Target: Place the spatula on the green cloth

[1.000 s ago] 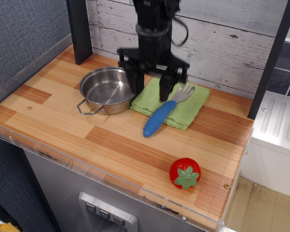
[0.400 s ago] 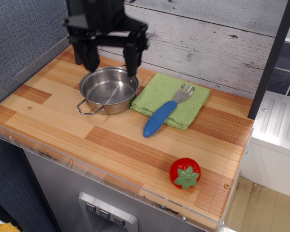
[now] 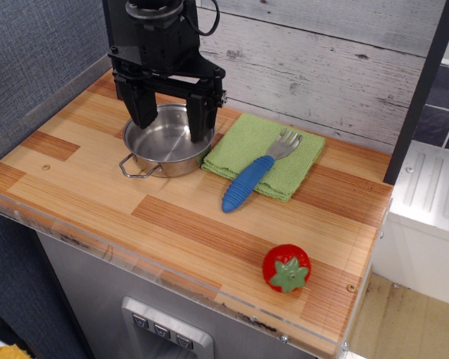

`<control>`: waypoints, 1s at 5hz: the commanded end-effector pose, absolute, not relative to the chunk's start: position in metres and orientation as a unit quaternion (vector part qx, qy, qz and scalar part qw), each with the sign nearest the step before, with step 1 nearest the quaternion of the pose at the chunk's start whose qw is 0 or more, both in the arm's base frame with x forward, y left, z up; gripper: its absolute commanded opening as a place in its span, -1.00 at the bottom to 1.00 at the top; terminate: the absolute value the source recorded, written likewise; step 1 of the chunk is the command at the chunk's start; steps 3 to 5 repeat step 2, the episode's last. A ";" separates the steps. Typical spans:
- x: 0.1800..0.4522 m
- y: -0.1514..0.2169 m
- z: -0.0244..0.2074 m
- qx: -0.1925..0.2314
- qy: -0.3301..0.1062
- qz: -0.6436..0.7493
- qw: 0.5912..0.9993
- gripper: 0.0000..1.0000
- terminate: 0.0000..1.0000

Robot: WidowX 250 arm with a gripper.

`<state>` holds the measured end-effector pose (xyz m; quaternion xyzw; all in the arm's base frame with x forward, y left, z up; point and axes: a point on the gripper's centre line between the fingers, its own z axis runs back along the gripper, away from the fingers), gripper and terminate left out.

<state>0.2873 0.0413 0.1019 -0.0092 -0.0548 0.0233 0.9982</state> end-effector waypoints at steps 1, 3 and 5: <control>0.287 0.036 0.122 0.005 -0.085 0.007 0.996 1.00 -1.00; 0.287 0.036 0.122 0.005 -0.085 0.007 0.996 1.00 1.00; 0.287 0.036 0.122 0.005 -0.085 0.007 0.996 1.00 1.00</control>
